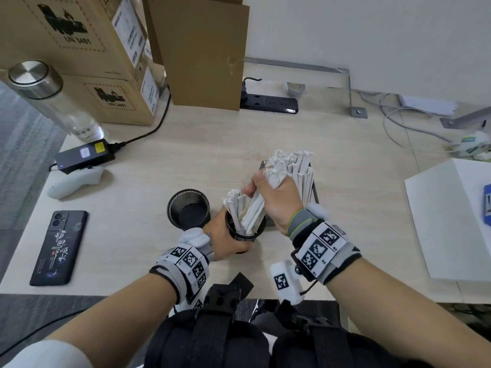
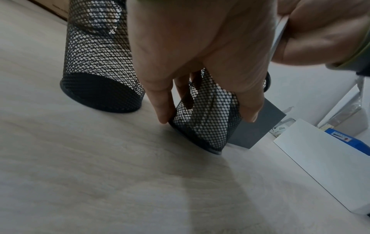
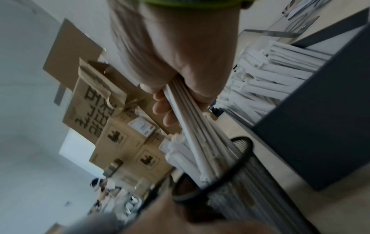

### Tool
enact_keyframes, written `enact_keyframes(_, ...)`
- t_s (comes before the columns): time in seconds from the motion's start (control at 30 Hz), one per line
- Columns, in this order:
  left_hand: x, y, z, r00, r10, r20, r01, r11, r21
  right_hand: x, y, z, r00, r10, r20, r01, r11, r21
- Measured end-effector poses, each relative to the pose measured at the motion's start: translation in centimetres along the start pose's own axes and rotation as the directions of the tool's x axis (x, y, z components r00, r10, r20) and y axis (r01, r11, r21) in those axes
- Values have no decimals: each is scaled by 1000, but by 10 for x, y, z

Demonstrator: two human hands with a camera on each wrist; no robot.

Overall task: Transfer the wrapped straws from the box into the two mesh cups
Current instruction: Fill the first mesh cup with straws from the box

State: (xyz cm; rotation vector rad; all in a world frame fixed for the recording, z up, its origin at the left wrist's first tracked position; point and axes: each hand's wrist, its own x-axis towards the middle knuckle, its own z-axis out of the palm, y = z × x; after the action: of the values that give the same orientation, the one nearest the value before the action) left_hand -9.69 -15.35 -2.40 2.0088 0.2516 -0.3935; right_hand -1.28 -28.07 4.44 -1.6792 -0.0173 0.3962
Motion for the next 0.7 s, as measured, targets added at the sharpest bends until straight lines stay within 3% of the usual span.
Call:
enact_keyframes(0.17, 0, 1, 0, 1000, -7, -5, 7, 1000, 10, -3, 22, 0, 994, -104, -20, 96, 960, -263)
enact_keyframes(0.27, 0, 0, 0, 1000, 22, -7, -22, 999, -30, 3, 21, -10, 963, -266, -32, 234, 892, -386)
enact_keyframes(0.37, 2, -2, 3, 999, 34, -13, -34, 999, -18, -1, 30, -12, 920, -312, 239, 393, 720, -572)
enact_keyframes(0.47, 2, -9, 7, 997, 76, -35, -76, 997, 0, -12, 53, -4, 854, -182, 488, 497, 565, -659)
enact_keyframes(0.53, 2, -10, 6, 998, 52, -42, -51, 998, 33, -13, 57, -3, 845, -249, 472, 525, 549, -650)
enact_keyframes(0.6, 1, -8, 5, 997, 55, -56, -54, 998, 19, -7, 52, -4, 863, -334, 378, 505, 555, -661)
enact_keyframes(0.7, -1, -8, 6, 994, 68, -81, -66, 997, 26, -6, 49, -2, 859, -281, 427, 511, 500, -700)
